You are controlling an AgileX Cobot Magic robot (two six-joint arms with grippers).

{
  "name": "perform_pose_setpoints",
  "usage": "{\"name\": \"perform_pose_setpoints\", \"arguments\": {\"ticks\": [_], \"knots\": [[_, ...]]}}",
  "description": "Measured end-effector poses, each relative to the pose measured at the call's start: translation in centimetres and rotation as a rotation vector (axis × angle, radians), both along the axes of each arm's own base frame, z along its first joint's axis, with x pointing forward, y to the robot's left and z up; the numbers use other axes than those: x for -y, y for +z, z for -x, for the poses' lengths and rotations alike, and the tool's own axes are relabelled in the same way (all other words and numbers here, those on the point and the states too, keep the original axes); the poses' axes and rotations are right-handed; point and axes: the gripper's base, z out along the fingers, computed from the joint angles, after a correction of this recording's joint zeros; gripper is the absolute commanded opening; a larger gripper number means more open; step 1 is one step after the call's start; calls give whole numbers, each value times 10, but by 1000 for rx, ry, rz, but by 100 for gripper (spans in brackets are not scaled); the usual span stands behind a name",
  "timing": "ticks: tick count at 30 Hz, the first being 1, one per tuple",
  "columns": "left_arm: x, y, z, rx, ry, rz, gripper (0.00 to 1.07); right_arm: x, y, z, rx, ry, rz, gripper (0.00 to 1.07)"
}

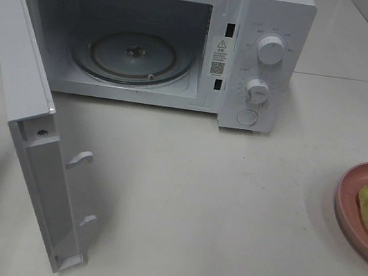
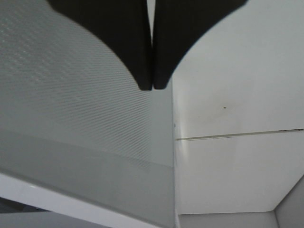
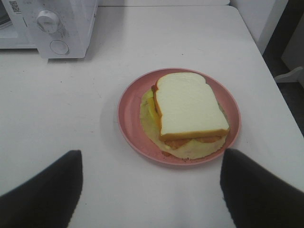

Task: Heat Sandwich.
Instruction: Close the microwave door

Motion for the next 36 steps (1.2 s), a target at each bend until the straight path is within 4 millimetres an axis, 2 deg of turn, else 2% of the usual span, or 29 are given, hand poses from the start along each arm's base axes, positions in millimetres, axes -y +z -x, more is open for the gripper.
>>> {"name": "perform_pose_setpoints", "arguments": {"ticks": [7, 13, 16, 20, 27, 32, 36], "knots": [[16, -2, -1, 38, -183, -1, 0, 0, 0, 0, 0, 0, 0, 76], [21, -6, -3, 35, -228, 20, 0, 0, 0, 0, 0, 0, 0, 76], [31, -4, -2, 47, -277, 23, 0, 0, 0, 0, 0, 0, 0, 76], [37, -1, -3, 59, -306, 29, 0, 0, 0, 0, 0, 0, 0, 76], [38, -1, -4, 57, -302, 35, 0, 0, 0, 0, 0, 0, 0, 76], [42, -7, -11, 25, -304, 46, 0, 0, 0, 0, 0, 0, 0, 76], [52, -12, -14, -3, -329, 61, 0, 0, 0, 0, 0, 1, -1, 76]]}}
